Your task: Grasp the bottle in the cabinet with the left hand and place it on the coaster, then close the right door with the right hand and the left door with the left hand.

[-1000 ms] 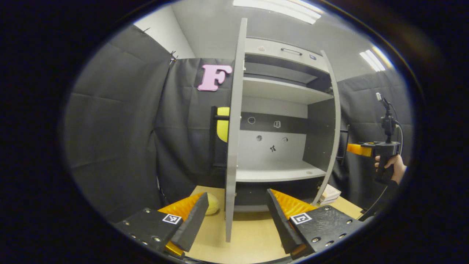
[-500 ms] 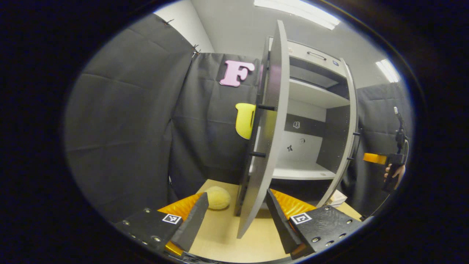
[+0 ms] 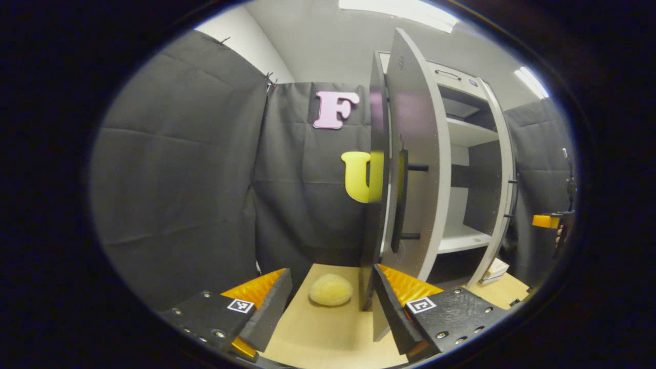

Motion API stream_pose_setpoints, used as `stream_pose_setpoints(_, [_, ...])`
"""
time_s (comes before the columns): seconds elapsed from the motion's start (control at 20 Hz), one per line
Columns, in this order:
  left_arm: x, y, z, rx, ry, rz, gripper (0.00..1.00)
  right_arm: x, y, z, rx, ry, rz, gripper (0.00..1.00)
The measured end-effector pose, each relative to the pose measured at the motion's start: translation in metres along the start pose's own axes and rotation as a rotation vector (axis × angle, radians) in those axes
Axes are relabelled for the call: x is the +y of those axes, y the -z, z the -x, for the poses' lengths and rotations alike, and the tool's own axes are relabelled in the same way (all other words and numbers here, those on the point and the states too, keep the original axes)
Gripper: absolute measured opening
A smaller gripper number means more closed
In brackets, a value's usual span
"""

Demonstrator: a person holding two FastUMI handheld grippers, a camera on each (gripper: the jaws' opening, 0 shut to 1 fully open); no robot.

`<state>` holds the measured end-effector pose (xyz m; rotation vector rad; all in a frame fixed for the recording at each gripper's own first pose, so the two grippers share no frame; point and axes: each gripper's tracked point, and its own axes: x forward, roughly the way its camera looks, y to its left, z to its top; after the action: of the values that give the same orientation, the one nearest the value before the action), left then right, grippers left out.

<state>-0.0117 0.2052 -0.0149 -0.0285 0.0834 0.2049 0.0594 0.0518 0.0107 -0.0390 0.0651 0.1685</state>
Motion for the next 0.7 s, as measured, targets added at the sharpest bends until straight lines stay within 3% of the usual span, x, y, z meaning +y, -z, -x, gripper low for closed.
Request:
stream_pose_setpoints(0.3, [0.025,-0.039,-0.035,-0.042,0.04,-0.032,0.91,0.001,0.012,0.012,0.011,-0.005,0.021,0.97])
stream_pose_setpoints(0.6, [0.008,-0.058,-0.074,-0.064,0.122,-0.05,0.94,-0.001,0.02,0.019,0.031,0.01,-0.002,0.97])
stream_pose_setpoints(0.7, [0.005,-0.066,-0.088,-0.086,0.112,-0.054,0.94,-0.003,0.022,0.02,0.036,0.015,-0.006,0.97])
